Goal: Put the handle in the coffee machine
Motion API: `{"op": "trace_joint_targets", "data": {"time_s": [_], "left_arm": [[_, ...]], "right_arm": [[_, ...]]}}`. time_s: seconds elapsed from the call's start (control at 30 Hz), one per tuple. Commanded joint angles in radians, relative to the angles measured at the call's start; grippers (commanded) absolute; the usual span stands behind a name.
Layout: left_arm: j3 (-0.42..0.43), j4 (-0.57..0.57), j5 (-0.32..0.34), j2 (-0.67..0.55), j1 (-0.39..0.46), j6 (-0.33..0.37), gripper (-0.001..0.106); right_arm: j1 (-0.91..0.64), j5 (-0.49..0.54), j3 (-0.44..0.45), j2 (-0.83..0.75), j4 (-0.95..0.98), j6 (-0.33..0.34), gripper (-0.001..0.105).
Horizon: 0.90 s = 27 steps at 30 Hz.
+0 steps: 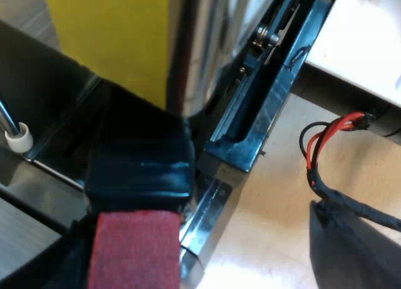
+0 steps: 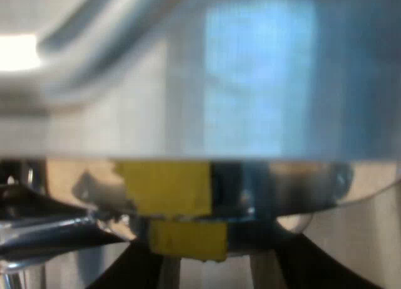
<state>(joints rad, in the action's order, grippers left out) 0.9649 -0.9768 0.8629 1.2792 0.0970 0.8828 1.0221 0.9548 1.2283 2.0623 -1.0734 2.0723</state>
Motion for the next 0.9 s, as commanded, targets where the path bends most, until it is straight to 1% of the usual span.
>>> {"op": "trace_joint_targets", "data": {"time_s": [0.03,0.13,0.3,0.43,0.53,0.63,0.73,0.83,0.9], "left_arm": [[0.040,-0.009,0.094,-0.016,-0.003,-0.024,0.065],[0.053,-0.032,0.094,-0.016,-0.003,-0.034,0.065],[0.109,-0.107,0.094,-0.016,-0.003,-0.056,0.065],[0.115,-0.112,0.085,-0.016,-0.003,-0.059,0.065],[0.115,-0.112,0.041,-0.016,-0.003,-0.085,0.065],[0.115,-0.112,0.041,-0.019,0.004,-0.084,0.065],[0.115,-0.112,0.048,-0.032,0.027,-0.084,0.065],[0.115,-0.112,0.070,-0.053,0.083,-0.084,0.065],[0.115,-0.112,0.080,-0.058,0.101,-0.084,0.065]], "right_arm": [[0.000,-0.033,0.029,-0.086,-0.125,0.012,0.030],[0.000,-0.033,0.029,-0.091,-0.125,0.012,0.030],[-0.002,-0.033,0.029,-0.096,-0.123,0.019,0.030],[-0.002,-0.033,0.029,-0.099,-0.126,0.019,0.030],[-0.002,-0.026,0.029,-0.106,-0.126,0.019,0.030],[-0.002,-0.025,0.029,-0.107,-0.126,0.019,0.030],[-0.002,-0.025,0.029,-0.107,-0.126,0.019,0.030],[-0.002,-0.025,0.029,-0.107,-0.126,0.019,0.030],[-0.002,-0.025,0.029,-0.107,-0.126,0.019,0.030]]}}
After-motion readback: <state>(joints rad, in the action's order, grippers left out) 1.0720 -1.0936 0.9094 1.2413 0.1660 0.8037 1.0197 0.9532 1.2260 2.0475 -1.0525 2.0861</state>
